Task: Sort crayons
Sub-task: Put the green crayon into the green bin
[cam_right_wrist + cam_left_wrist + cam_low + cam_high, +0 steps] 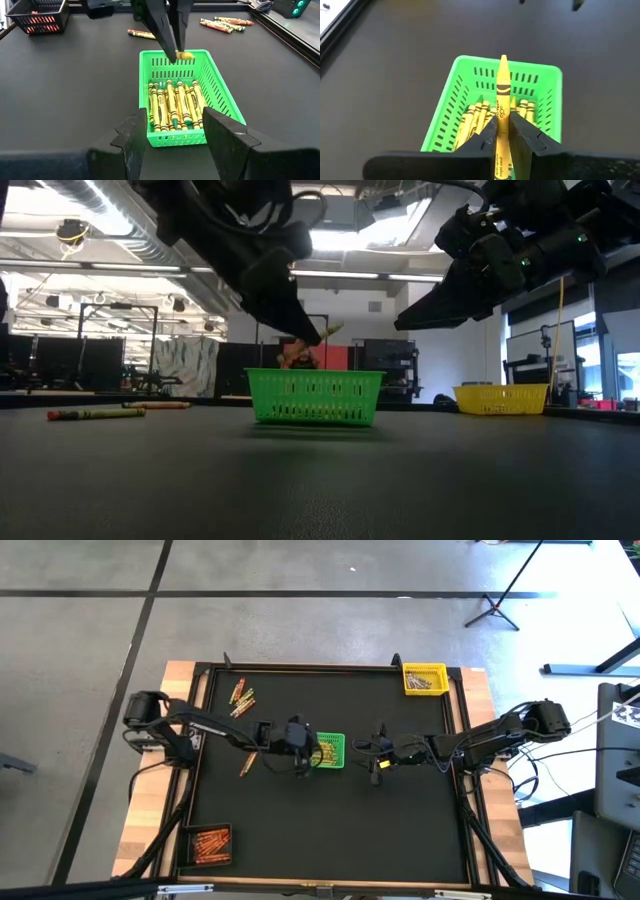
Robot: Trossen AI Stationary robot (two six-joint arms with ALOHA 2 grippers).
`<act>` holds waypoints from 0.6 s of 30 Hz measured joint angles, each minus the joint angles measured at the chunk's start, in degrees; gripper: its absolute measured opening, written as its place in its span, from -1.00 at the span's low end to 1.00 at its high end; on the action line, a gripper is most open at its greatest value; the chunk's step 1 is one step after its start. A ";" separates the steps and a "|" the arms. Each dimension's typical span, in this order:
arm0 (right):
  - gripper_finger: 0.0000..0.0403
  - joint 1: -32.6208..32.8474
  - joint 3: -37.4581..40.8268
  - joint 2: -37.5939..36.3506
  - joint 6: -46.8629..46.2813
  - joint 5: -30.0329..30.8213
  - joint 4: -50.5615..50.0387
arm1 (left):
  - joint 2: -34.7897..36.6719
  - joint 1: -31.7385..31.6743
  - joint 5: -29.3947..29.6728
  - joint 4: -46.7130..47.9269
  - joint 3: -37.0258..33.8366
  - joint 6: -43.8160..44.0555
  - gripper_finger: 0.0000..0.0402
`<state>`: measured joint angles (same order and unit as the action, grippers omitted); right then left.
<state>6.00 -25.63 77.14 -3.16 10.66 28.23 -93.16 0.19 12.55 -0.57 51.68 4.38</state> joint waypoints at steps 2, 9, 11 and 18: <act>-0.05 0.00 0.00 0.00 0.00 0.01 -0.02 | -0.46 -0.57 0.01 -0.36 0.00 -0.06 -0.87; -0.05 0.00 0.00 0.00 0.00 0.00 -0.04 | 0.91 -1.26 -0.39 3.12 0.36 0.07 -0.56; -0.05 0.00 0.00 0.00 0.00 0.00 -0.11 | 2.26 -0.90 -0.41 8.76 1.94 1.55 -0.50; -0.05 0.00 0.00 0.00 0.00 0.02 -0.26 | 9.05 2.45 0.17 32.29 4.61 15.39 -0.47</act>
<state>6.00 -25.63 77.14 -3.16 10.68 27.97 -84.11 2.64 12.72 31.73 56.29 19.77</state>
